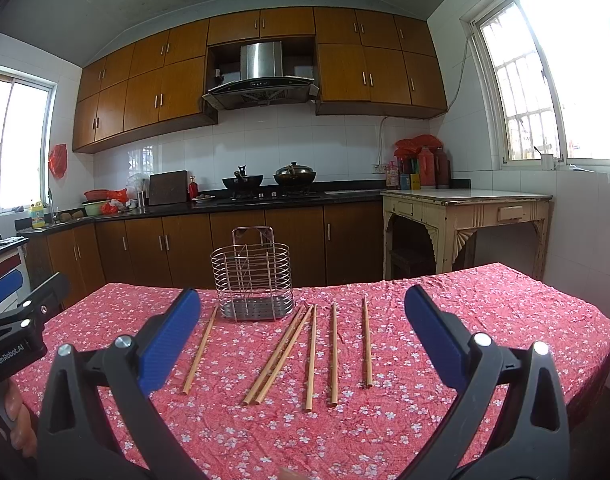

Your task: Organize utensils

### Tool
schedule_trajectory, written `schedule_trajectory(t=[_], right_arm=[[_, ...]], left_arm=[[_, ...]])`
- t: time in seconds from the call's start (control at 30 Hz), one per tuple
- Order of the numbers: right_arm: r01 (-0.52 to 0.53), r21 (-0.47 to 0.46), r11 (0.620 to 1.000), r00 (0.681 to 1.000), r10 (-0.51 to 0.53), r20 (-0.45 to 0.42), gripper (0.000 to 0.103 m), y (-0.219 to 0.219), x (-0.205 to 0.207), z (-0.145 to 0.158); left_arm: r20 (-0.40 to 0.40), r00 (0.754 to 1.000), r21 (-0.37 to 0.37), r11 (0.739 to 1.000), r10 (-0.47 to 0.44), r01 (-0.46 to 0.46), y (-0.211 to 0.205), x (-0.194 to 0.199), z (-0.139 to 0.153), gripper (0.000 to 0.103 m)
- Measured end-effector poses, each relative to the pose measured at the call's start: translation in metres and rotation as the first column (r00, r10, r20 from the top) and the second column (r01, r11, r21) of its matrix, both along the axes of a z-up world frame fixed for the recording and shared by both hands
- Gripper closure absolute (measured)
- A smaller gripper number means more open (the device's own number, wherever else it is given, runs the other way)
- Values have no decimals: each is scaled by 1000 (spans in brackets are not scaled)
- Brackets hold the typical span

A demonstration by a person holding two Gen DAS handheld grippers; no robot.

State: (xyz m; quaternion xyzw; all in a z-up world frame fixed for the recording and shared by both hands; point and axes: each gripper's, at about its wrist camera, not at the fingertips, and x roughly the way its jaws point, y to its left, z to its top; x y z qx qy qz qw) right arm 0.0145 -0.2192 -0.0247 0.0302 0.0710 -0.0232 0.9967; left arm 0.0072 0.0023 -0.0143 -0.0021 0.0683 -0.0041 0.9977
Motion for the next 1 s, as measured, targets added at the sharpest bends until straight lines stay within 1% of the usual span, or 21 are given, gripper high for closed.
schedule_trajectory(t=[0.3,0.47,1.0], right_arm=[[0,1,1000,1000,0,1,4,0,0,0],[0,2,1000,1000,0,-1,4,0,0,0],[0,3,1000,1000,0,-1,4,-1,0,0]], left_arm=[[-2,1000,0,1000,1,-1,0,0,0,2],[-7,1000,0,1000,2,-2,-3,1,-5,2],[-10,1000,0,1000,2,-2,-5,3,-4,2]])
